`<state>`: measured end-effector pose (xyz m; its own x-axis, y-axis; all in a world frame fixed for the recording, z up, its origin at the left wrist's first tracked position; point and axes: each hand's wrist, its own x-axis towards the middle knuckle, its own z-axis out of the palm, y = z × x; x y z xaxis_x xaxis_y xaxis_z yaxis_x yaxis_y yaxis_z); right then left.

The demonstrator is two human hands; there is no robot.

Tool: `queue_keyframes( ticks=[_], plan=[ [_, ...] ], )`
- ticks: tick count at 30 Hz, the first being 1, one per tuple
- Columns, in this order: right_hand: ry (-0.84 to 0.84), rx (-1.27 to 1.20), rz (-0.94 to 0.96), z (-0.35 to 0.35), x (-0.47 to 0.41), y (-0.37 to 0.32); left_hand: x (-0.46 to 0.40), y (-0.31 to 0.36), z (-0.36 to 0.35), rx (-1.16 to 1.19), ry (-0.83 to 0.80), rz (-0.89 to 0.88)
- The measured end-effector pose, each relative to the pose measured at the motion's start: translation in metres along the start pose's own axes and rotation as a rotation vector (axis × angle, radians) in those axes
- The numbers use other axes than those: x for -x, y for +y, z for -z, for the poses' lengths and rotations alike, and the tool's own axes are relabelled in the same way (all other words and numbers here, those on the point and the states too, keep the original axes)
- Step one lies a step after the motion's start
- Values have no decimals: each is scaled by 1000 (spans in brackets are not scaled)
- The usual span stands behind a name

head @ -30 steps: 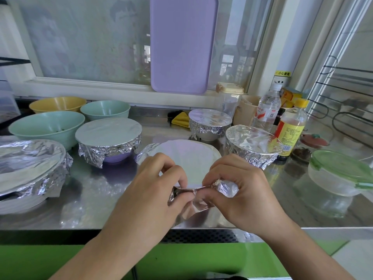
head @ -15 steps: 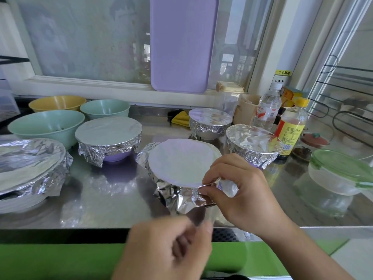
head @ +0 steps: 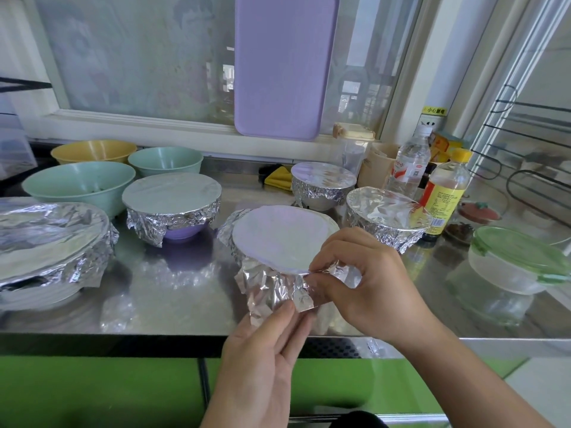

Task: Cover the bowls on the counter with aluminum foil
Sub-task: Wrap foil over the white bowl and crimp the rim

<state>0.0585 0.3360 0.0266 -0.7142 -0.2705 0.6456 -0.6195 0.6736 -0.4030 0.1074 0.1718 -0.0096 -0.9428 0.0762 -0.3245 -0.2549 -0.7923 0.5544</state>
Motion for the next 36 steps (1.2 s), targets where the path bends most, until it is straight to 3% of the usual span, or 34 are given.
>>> queue_keyframes(
  ticks=[8, 17, 19, 21, 22, 24, 26, 36],
  plan=[
    [-19, 6, -6, 0, -3, -3, -5, 12, 4, -16, -90, -43],
    [15, 41, 44, -3, 0, 0, -16, 36, 15, -838, 54, -267],
    [22, 46, 41, -3, 1, 1, -13, 40, 18, -1177, 134, -490],
    [28, 42, 45, -4, 2, 1, -5, 48, 15, -1383, 160, -964],
    [32, 40, 50, -4, 2, 1, -4, 52, 13, -1448, 105, -1156],
    [37, 39, 56, -5, 1, 1, -7, 55, 9, -1635, -56, -1353],
    [35, 36, 51, -5, 0, 2, -18, 56, 12, -1735, -141, -1343],
    [8, 36, 26, -4, 4, 1, -32, 56, 22, -1691, -82, -1216]
  ],
)
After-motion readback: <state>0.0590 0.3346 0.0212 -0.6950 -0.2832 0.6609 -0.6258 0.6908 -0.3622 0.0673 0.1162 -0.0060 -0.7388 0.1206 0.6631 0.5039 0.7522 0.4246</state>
